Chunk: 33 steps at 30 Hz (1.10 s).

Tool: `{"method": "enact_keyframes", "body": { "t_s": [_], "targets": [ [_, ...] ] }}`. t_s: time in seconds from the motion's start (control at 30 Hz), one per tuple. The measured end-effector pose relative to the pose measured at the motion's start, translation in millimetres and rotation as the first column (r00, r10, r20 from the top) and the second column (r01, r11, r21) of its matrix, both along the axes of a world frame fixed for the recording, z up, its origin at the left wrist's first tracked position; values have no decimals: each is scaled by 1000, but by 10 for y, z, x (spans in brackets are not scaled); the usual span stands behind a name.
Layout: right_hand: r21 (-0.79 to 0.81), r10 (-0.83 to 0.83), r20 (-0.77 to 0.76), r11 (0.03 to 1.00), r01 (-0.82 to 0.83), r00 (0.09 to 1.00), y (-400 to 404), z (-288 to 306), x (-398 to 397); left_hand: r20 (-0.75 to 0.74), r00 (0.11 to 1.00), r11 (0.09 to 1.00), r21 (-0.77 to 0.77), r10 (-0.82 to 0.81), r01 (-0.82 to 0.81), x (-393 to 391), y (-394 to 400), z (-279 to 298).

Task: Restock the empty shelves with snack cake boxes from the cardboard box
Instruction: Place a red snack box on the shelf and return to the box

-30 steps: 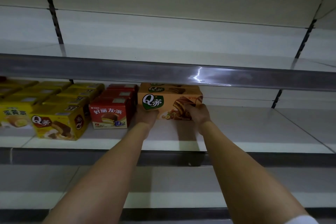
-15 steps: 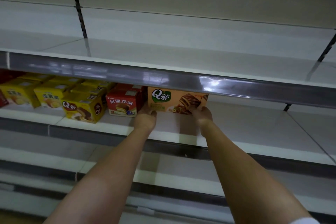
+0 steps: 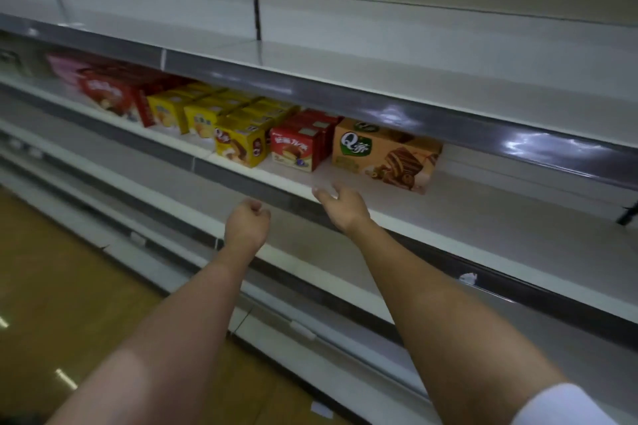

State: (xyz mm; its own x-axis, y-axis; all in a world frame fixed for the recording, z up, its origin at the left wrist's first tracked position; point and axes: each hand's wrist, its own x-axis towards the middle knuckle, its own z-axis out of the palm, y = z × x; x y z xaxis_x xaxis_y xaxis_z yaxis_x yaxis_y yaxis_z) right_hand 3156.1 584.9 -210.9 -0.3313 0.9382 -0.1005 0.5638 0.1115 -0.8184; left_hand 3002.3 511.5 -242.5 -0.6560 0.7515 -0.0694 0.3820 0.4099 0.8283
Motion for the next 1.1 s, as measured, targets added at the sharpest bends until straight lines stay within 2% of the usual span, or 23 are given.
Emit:
{"method": "enact_keyframes", "body": {
  "t_s": [0.2, 0.47, 0.6, 0.87, 1.1],
  "targets": [
    [-57, 232, 95, 972, -228, 968, -550, -151, -488, -2, 989, 984, -104, 147, -147, -503, -902, -293],
    [-200, 510, 175, 856, -477, 842, -1602, -587, -1264, -34, 922, 889, -255, 386, -381, -1273, -2362, -721],
    [-261, 593, 218, 801, -539, 775, -2151, -745, -1699, -87, 894, 838, -321, 439, -442, -1609, -3091, -827],
    [-284, 742, 273, 670, -686, 612, -3343, -1022, -2731, -151, 825, 727, -405, 545, -554, -2293, -4553, -1030],
    [-318, 822, 290, 566, -761, 491, -4081, -1323, -3474, -115, 756, 645, -448, 645, -619, -2591, -5421, -1314]
  ]
}}
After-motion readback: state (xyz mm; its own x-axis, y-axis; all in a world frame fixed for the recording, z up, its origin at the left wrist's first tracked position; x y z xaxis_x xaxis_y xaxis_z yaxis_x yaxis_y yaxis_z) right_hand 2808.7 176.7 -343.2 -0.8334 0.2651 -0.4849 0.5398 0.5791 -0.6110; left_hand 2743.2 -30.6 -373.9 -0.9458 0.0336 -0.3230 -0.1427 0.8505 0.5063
